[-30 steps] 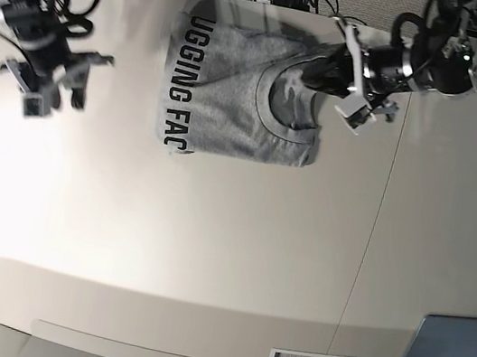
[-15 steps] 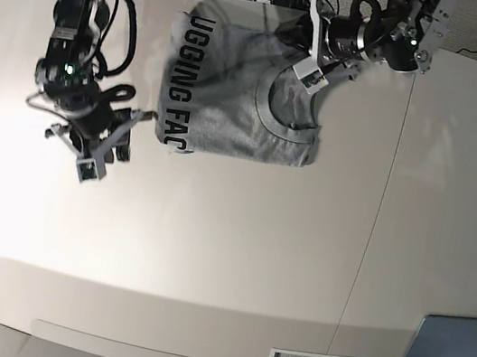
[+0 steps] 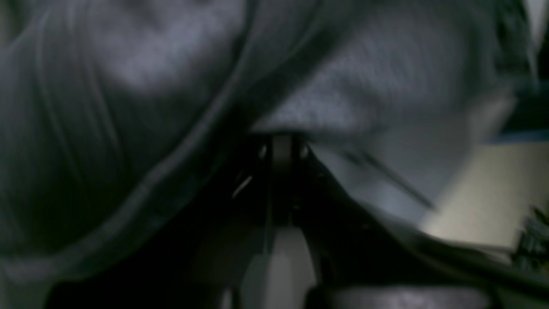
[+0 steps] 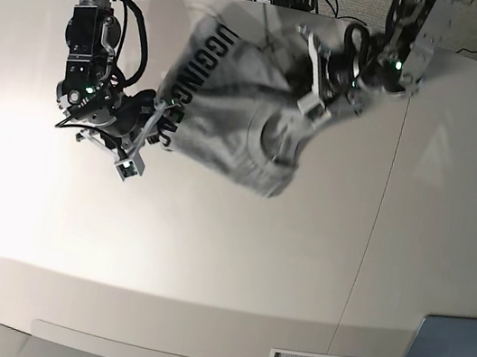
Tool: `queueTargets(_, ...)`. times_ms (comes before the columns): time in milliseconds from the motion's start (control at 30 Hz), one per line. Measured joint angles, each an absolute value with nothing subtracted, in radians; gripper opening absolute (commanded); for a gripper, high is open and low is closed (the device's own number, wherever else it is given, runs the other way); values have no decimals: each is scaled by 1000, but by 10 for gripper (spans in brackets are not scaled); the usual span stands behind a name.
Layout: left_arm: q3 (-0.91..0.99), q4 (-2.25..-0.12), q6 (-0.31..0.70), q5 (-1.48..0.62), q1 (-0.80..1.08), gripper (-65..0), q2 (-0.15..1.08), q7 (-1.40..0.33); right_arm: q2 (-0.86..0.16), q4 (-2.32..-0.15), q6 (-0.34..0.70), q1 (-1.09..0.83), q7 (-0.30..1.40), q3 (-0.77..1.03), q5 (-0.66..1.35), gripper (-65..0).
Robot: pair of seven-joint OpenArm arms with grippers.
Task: Fold the T-shirt properly
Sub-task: 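Grasp the shirt with both grippers, lift and flip it flat, then release the shirt and raise both grippers away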
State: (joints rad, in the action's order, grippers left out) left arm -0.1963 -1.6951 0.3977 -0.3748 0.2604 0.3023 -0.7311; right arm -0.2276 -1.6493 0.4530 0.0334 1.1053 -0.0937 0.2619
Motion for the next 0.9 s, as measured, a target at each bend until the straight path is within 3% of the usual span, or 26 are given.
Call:
queueTargets(167,-196,-1557,388,-323,135,-633,302,-588,-229,-1657,480,-15,1148,-92,377,-498)
queueTargets(300,-194,-1441,307,-295,20,-633,302,-521,-224,-1695,498,-76,1147,-93,460,-498)
queueTargets(500,-188,-1397,287,-270,-67,-633,307,-569,-202,-1796,493,-150,1148,-84,484,-498)
queueTargets(633,-115,-1478,255,-321,-19,-633,310,-654,-201,-1896,463,-204,1145,20,484,-498)
queueTargets(900,147,-1842,286,-428,265,-633,310,-748,-201,-2082,445,-428,1163,431,549,-498)
